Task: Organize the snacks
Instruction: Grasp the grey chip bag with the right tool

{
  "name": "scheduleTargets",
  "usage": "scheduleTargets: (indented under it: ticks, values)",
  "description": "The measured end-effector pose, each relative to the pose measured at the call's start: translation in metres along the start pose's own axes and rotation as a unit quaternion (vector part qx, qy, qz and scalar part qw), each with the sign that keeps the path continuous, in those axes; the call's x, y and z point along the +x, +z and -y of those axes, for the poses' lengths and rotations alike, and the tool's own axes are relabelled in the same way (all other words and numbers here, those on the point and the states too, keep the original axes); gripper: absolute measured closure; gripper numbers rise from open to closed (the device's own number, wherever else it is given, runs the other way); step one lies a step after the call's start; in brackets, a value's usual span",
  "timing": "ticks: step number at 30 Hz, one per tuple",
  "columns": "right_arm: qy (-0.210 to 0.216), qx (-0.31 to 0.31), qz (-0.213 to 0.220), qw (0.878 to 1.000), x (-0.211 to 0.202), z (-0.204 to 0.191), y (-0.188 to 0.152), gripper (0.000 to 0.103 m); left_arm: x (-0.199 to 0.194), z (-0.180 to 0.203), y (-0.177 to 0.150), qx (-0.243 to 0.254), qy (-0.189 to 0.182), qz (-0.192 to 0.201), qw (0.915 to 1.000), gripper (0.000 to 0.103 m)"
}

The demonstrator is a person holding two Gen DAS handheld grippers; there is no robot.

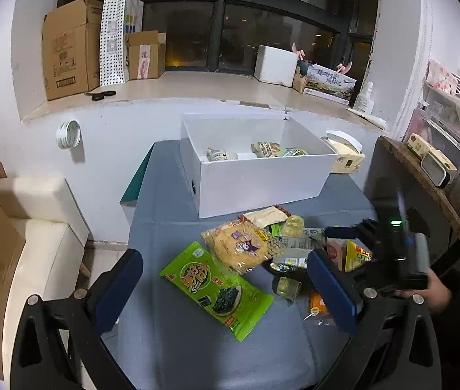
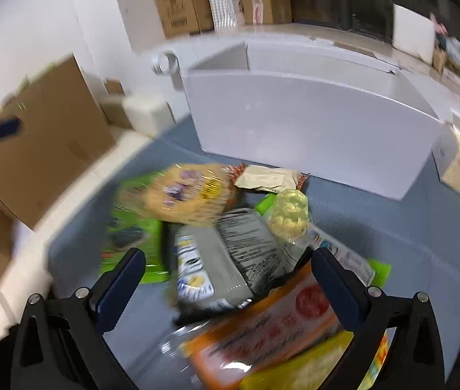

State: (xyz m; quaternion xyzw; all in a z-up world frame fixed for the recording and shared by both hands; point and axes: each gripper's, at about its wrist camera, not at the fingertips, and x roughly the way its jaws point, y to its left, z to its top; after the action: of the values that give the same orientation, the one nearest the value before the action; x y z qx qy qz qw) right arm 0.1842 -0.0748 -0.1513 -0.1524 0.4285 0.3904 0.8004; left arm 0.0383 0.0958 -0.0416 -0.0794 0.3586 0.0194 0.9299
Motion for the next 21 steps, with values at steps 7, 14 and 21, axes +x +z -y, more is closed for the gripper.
scheduleTargets:
  ticks: [7, 14, 21]
  values:
    - [0.015, 0.017, -0.008, 1.0, 0.006, 0.006, -0.01, 0.034, 0.008, -0.008, -0.009, -0.01, 0.005, -0.013, 0.9999, 0.0]
    - [0.012, 0.02, 0.064, 0.998, -0.067, 0.005, -0.025, 0.035, 0.036, -0.004, -0.012, 0.008, -0.006, -0.037, 0.9992, 0.0]
    - [-0.007, 0.067, 0.122, 0.99, -0.135, 0.021, -0.053, 0.035, 0.111, 0.021, -0.001, 0.026, -0.007, -0.119, 0.9926, 0.0]
